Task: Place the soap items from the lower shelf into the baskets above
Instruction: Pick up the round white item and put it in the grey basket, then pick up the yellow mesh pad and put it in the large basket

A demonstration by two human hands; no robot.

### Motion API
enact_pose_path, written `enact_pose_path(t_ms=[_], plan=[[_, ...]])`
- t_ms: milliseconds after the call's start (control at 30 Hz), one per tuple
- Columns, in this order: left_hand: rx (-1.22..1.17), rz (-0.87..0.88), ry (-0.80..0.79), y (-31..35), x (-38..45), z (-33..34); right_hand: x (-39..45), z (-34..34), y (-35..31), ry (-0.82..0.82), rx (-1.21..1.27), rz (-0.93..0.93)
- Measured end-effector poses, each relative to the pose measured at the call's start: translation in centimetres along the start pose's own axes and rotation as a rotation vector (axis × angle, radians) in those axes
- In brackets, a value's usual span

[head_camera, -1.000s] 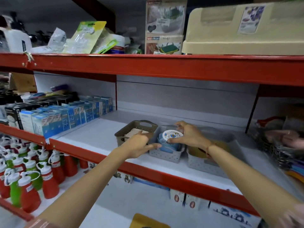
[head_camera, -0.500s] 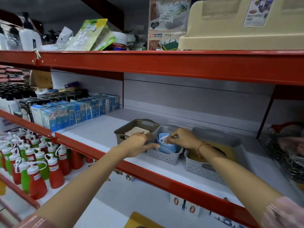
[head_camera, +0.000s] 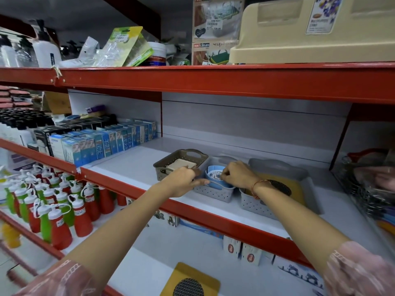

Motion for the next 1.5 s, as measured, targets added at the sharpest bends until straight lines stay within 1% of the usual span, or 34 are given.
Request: enact_pose_path(t_ms=[67, 100, 167, 200, 267, 333, 367, 433, 500, 633, 700, 767, 800, 867, 933, 1000, 1067, 1100, 1167, 1300, 1400, 1500], plan=[[-0.006, -0.001, 0.001, 0.1, 0.0, 0.0, -0.4, -0.3, -0.1, -0.011, 0.003, 0.007], [-0.012, -0.003, 0.008, 0.1, 0.0, 0.0, -0.7, -0.5, -0.2, 0.01, 0.02, 0.009], [-0.026, 0.006, 0.072, 0.4, -0.3, -0.2, -1.5, -1.2, -0.9, 0.123, 0.095, -0.004], [-0.025, 0.032, 0.142, 0.7, -0.8, -0.4, -2.2, -1.5, -1.6, 0.201, 0.138, -0.02], [-0.028, 0.142, 0.372, 1.6, -2.2, -0.9, -4.4, -2.5, -3.3, 0.394, 0.244, -0.084], [-0.081, 0.243, 0.622, 2.3, -4.3, -1.2, -7.4, -3.0, -5.2, 0.615, 0.352, -0.225], [-0.115, 0.273, 0.719, 2.6, -5.4, -1.2, -9.0, -3.1, -5.9, 0.698, 0.391, -0.293], [-0.163, 0.318, 0.837, 2.8, -7.8, -0.5, -11.8, -2.2, -6.9, 0.771, 0.454, -0.372], [-0.153, 0.319, 0.864, 2.7, -9.9, 1.3, -14.0, -0.6, -7.5, 0.775, 0.476, -0.434], [-0.169, 0.258, 0.715, 1.1, -13.1, 6.2, -17.0, 4.0, -7.9, 0.721, 0.462, -0.568], [-0.192, 0.17, 0.565, -0.3, -13.8, 9.0, -17.7, 7.0, -7.6, 0.643, 0.456, -0.584], [-0.201, 0.051, 0.388, -1.6, -14.3, 11.9, -17.9, 10.4, -6.7, 0.513, 0.428, -0.532], [-0.199, -0.009, 0.283, -2.3, -14.4, 13.7, -17.7, 12.3, -5.9, 0.416, 0.417, -0.472], [-0.204, -0.145, 0.093, -3.8, -14.6, 17.0, -17.1, 16.5, -4.0, 0.164, 0.379, -0.268], [-0.225, -0.326, -0.081, -5.2, -14.6, 20.1, -16.7, 20.8, -1.2, -0.11, 0.378, 0.035], [-0.298, -0.508, -0.193, -6.2, -14.8, 22.6, -17.2, 24.3, 1.5, -0.31, 0.489, 0.378], [-0.417, -0.662, -0.221, -6.8, -14.9, 24.6, -18.1, 26.8, 3.0, -0.4, 0.651, 0.646], [-0.456, -0.716, -0.225, -7.0, -15.1, 25.3, -18.6, 27.7, 3.3, -0.414, 0.7, 0.725], [-0.495, -0.79, -0.254, -7.2, -15.2, 26.8, -19.1, 28.9, 3.3, -0.414, 0.755, 0.822], [-0.536, -0.886, -0.278, -7.0, -15.6, 29.0, -19.5, 30.2, 2.3, -0.378, 0.853, 0.88], [-0.548, -0.962, -0.223, -7.0, -15.7, 29.6, -19.4, 30.8, 1.1, -0.411, 0.937, 0.89], [-0.628, -1.04, -0.182, -7.0, -15.5, 29.7, -19.3, 31.0, 0.6, -0.377, 1.002, 0.957]])
Point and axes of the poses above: each hand's wrist, its own x-axis towards the middle knuckle, its own z-axis out of the palm, y = z × x, the point moved 4 cm from there along x, towards the middle knuckle, and after that the axes turned 1 degree about z, right-handed, at the moved point
